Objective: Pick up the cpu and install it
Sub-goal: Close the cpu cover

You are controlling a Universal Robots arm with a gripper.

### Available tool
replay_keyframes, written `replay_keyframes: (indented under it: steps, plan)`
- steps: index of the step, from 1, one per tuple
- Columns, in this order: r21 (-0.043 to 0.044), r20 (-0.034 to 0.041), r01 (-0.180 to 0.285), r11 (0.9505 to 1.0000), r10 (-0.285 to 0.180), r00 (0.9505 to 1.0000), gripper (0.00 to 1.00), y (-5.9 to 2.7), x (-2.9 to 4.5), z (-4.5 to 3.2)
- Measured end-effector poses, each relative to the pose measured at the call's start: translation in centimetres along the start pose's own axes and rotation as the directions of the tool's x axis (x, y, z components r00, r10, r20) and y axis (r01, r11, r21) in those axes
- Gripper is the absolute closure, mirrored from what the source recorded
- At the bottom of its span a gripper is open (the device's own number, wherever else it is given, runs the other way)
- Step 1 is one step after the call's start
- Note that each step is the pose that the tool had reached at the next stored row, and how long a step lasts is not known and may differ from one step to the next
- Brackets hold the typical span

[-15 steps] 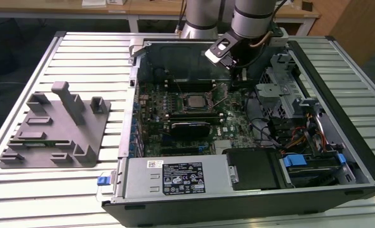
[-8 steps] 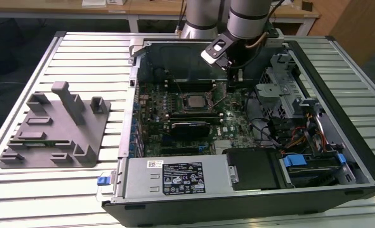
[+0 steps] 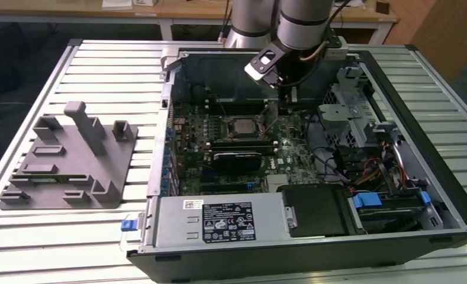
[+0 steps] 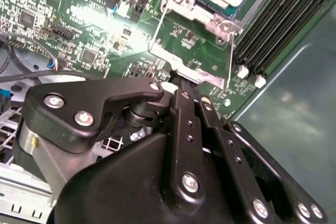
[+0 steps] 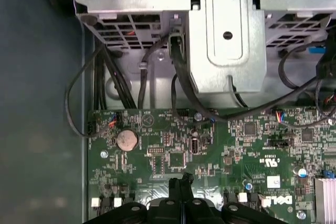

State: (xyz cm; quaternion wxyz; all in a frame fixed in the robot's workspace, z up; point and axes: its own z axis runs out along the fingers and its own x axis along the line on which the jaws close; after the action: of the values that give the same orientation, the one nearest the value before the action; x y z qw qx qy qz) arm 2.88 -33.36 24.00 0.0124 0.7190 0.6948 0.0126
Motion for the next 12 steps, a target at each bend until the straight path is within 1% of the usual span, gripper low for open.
replay_keyframes:
  steps: [5,12]
  plan:
    - [0.0,-0.0001,0.0,1.0,0.0,1.0,0.89,-0.69,-0.02,0.1]
    - [0.0,-0.0001,0.0,1.0,0.0,1.0,0.89,-2.03,-0.07,0.25]
